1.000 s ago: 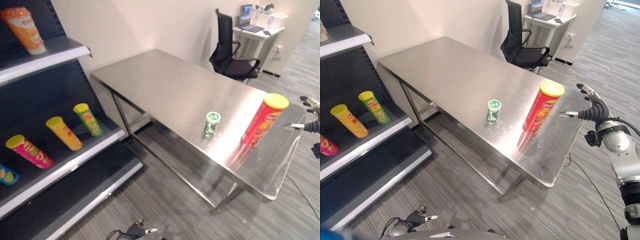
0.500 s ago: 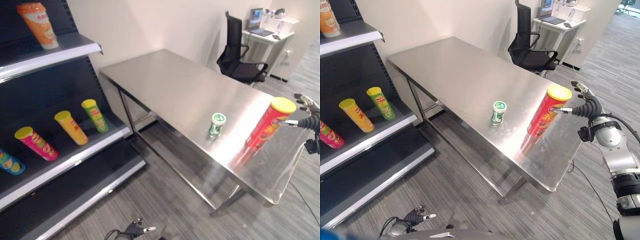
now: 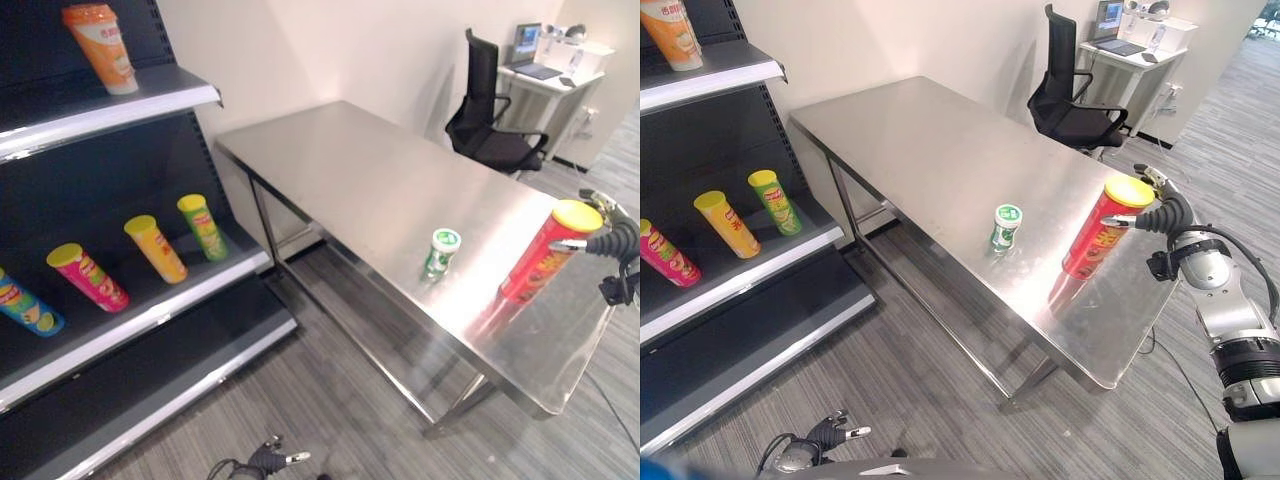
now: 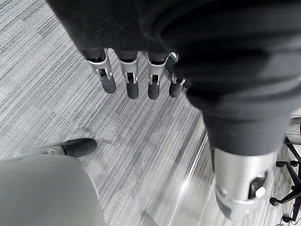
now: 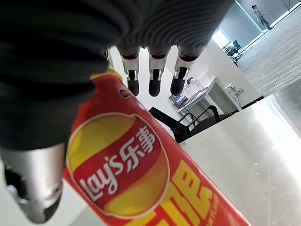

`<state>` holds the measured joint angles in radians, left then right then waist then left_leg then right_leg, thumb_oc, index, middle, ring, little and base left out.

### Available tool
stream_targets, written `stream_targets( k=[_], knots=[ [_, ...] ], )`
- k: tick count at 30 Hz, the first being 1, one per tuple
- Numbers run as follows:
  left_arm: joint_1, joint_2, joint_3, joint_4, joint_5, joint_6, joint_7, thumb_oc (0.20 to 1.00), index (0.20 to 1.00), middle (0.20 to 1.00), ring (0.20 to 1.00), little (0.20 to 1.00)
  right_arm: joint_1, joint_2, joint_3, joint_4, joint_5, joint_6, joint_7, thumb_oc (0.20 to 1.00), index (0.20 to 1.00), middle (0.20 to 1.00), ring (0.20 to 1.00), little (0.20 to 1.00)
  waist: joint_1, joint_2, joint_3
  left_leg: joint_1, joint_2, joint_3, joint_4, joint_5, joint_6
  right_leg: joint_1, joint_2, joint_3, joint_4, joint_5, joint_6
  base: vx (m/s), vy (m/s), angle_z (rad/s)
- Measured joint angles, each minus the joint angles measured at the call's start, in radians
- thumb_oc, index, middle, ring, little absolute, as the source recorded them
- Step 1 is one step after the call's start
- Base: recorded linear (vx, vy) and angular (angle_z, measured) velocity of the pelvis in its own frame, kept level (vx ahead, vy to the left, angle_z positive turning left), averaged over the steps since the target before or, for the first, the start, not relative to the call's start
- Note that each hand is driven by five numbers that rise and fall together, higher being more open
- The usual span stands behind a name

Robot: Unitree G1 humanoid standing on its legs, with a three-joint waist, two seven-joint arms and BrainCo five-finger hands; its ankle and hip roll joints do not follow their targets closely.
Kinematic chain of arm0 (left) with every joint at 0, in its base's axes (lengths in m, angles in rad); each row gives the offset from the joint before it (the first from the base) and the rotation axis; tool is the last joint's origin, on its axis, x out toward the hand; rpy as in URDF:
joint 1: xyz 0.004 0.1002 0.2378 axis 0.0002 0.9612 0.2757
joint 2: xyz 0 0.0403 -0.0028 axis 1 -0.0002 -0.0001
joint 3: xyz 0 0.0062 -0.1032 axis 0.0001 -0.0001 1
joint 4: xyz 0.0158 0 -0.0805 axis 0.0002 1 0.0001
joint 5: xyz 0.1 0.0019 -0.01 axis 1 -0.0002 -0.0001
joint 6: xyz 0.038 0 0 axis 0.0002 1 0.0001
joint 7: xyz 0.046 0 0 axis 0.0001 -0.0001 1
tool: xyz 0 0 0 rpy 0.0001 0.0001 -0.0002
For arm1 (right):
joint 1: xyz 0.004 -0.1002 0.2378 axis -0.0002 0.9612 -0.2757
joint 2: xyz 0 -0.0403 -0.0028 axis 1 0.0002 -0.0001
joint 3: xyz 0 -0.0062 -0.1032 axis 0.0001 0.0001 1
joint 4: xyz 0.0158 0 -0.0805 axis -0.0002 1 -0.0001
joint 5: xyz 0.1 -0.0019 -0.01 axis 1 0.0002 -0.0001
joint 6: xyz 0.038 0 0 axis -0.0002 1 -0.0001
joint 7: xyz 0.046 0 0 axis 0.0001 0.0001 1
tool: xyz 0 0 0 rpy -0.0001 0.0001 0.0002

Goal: Put the goods on the table back onto the shelves and tidy them up.

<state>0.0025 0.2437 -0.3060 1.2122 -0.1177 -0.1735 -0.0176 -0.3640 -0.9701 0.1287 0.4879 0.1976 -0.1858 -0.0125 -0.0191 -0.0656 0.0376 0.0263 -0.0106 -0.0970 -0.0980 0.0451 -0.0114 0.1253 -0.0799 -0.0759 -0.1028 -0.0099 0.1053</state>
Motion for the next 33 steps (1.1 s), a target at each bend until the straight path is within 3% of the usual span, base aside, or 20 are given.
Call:
stream_targets(
  k=[7,8,9,10,11,22,29,32,33],
  knots=[
    [0.006,0.001,-0.001,-0.004,-0.034,0.000,0.003,1.000,1.000,1.000,1.000,1.000,-0.009,0.011,0.018,0.000,0.000,0.004,-0.001,1.000,1.000,1.000,1.000,1.000,0.002,0.000,-0.002,0.000,0.000,-0.002,0.000,0.002,-0.001,0.000,0.000,-0.004,0.000,0.000,0.000,0.00,0.000,0.00],
    [0.012,0.002,-0.001,-0.018,-0.035,0.000,0.004,1.000,1.000,1.000,1.000,1.000,-0.013,0.014,0.023,0.000,0.000,0.004,-0.002,0.944,0.944,0.944,0.944,0.944,0.002,-0.001,-0.002,-0.001,0.000,-0.003,0.000,0.002,-0.001,0.000,0.001,-0.004,0.000,0.000,0.000,0.00,0.000,0.00],
    [0.018,0.004,-0.001,-0.026,-0.035,-0.001,0.004,1.000,1.000,1.000,1.000,1.000,-0.017,0.014,0.029,0.000,0.000,0.004,-0.003,0.533,0.533,0.533,0.533,0.533,0.002,-0.001,-0.003,-0.001,0.001,-0.003,0.000,0.002,-0.001,0.000,0.001,-0.004,0.000,0.000,0.000,0.00,0.000,0.00],
    [0.022,0.004,-0.001,-0.029,-0.036,-0.001,0.004,1.000,1.000,1.000,1.000,1.000,-0.024,0.014,0.038,0.002,0.000,0.005,-0.002,0.231,0.231,0.231,0.231,0.231,0.002,-0.001,-0.006,-0.002,0.001,-0.003,0.000,0.002,-0.001,0.000,0.001,-0.004,0.000,0.000,0.000,0.00,0.000,0.00],
    [0.023,0.005,-0.001,-0.031,-0.037,0.000,0.004,1.000,1.000,1.000,1.000,1.000,-0.040,0.027,0.045,0.015,0.000,0.005,-0.003,0.200,0.200,0.200,0.200,0.200,0.003,-0.001,-0.009,-0.002,0.001,-0.002,0.000,0.001,-0.002,0.000,0.002,-0.004,0.000,0.000,-0.001,0.00,0.000,0.00],
    [0.045,0.018,0.000,-0.102,-0.038,0.001,0.003,1.000,1.000,1.000,1.000,1.000,-0.018,0.009,0.027,-0.004,-0.002,0.008,-0.013,0.200,0.200,0.200,0.200,0.200,0.017,0.000,-0.010,-0.005,0.002,-0.019,0.002,0.009,-0.007,-0.001,0.005,-0.011,-0.001,-0.003,-0.001,-0.01,-0.035,0.03],
    [0.095,0.014,0.052,-0.124,-0.038,0.003,0.004,1.000,1.000,1.000,1.000,1.000,0.130,0.005,-0.176,-0.224,-0.003,-0.002,-0.046,0.200,0.200,0.200,0.200,0.200,0.019,0.025,0.008,-0.010,0.023,-0.038,0.006,0.020,-0.028,0.001,0.036,-0.022,0.001,-0.004,-0.014,-0.04,-0.108,0.08],
    [0.109,0.011,0.069,-0.187,-0.038,0.002,0.006,1.000,1.000,1.000,1.000,1.000,0.171,0.007,-0.263,-0.349,-0.003,-0.038,-0.070,0.200,0.200,0.200,0.200,0.200,0.024,0.038,0.056,-0.033,0.046,-0.059,0.004,0.026,-0.056,-0.007,0.058,-0.045,-0.001,-0.006,-0.040,-0.18,-0.131,0.25],
    [0.118,0.011,0.068,-0.202,-0.038,0.001,0.006,1.000,1.000,1.000,1.000,1.000,0.178,0.007,-0.284,-0.388,-0.002,-0.042,-0.076,0.200,0.200,0.200,0.200,0.200,0.030,0.043,0.066,-0.062,0.047,-0.095,0.003,0.038,-0.068,-0.024,0.077,-0.061,0.000,-0.005,-0.044,-0.13,-0.063,0.71]
  ],
)
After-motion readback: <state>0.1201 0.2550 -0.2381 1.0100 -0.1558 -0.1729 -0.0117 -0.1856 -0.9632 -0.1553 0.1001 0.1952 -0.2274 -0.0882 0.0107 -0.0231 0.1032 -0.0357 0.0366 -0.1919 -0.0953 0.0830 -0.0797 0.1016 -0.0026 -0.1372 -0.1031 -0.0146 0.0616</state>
